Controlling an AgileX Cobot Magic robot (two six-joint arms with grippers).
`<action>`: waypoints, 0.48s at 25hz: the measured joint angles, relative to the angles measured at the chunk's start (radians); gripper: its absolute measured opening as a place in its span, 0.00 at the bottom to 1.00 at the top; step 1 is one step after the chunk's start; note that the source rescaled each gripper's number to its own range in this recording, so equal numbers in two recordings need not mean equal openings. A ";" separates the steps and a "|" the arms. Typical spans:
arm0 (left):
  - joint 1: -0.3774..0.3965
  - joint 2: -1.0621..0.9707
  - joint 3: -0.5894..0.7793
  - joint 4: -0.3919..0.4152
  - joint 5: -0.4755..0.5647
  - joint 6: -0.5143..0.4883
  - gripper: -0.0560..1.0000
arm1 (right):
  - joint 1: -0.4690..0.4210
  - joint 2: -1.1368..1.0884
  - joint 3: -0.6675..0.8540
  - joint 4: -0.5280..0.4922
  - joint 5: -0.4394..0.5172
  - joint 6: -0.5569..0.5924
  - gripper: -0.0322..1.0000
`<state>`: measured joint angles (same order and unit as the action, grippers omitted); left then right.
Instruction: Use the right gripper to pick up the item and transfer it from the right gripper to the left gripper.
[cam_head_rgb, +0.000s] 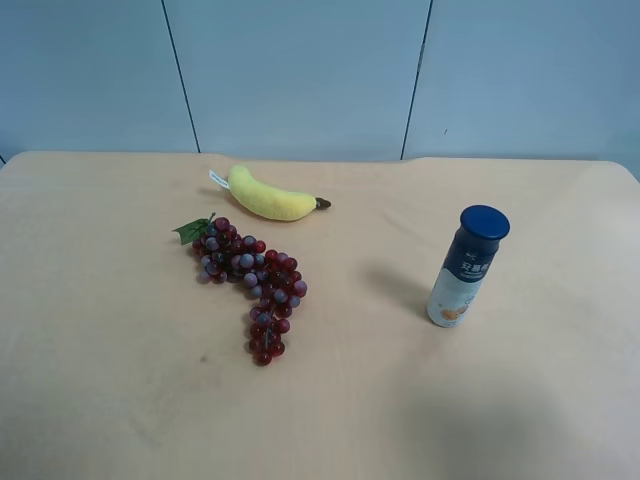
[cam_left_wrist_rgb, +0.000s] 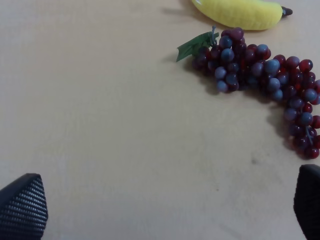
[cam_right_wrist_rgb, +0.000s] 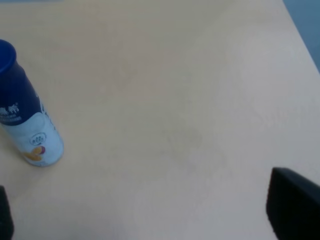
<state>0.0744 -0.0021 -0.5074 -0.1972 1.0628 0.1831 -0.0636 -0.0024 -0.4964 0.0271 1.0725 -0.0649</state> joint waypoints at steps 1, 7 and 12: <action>0.000 0.000 0.000 0.000 0.000 0.000 1.00 | 0.000 0.000 0.000 0.000 0.000 0.000 1.00; 0.000 0.000 0.000 0.000 0.000 0.000 1.00 | 0.000 0.000 0.000 0.000 0.000 0.000 1.00; 0.000 0.000 0.000 0.000 0.000 0.000 1.00 | 0.000 0.000 0.000 0.000 0.000 0.000 1.00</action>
<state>0.0744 -0.0021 -0.5074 -0.1972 1.0628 0.1831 -0.0636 -0.0024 -0.4964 0.0271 1.0725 -0.0649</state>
